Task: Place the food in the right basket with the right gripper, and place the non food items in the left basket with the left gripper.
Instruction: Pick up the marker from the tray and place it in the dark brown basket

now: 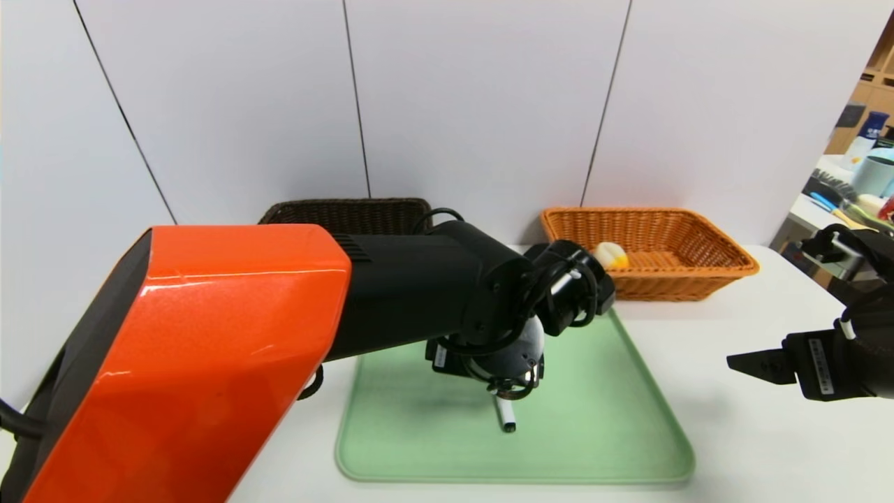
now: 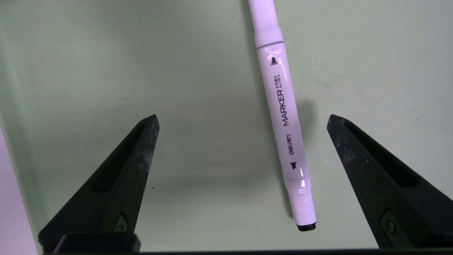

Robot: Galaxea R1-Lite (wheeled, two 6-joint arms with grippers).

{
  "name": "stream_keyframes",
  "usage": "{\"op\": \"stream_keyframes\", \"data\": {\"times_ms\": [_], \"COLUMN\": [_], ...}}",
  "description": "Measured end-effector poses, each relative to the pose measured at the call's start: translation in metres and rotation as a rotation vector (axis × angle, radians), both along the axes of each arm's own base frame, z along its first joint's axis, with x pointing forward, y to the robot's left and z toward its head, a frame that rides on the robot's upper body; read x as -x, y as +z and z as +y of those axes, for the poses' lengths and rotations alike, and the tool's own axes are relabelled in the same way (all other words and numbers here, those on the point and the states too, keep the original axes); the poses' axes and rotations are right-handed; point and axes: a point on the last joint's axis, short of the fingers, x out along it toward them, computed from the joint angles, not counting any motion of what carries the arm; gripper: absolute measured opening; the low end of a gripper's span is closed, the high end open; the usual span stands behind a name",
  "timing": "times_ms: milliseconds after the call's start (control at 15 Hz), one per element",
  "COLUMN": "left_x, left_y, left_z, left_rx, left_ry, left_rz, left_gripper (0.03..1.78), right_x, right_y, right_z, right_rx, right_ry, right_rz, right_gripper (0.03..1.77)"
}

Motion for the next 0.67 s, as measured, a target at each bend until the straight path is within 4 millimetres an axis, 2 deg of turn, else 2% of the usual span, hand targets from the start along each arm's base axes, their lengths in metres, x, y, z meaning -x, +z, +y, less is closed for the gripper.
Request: {"op": "stream_keyframes", "data": {"times_ms": [667], "left_x": [-0.0046], "left_y": [-0.0077], "left_z": [-0.0041], "left_rx": [-0.004], "left_ry": [-0.003], "left_rz": [0.001], "left_gripper": [1.69], "right_x": [-0.0008], "right_y": [-0.0002], "right_z": [0.0002], "right_rx": [-0.003], "right_ry": [0.002], "right_rz": [0.001], "right_gripper": [1.7]}}
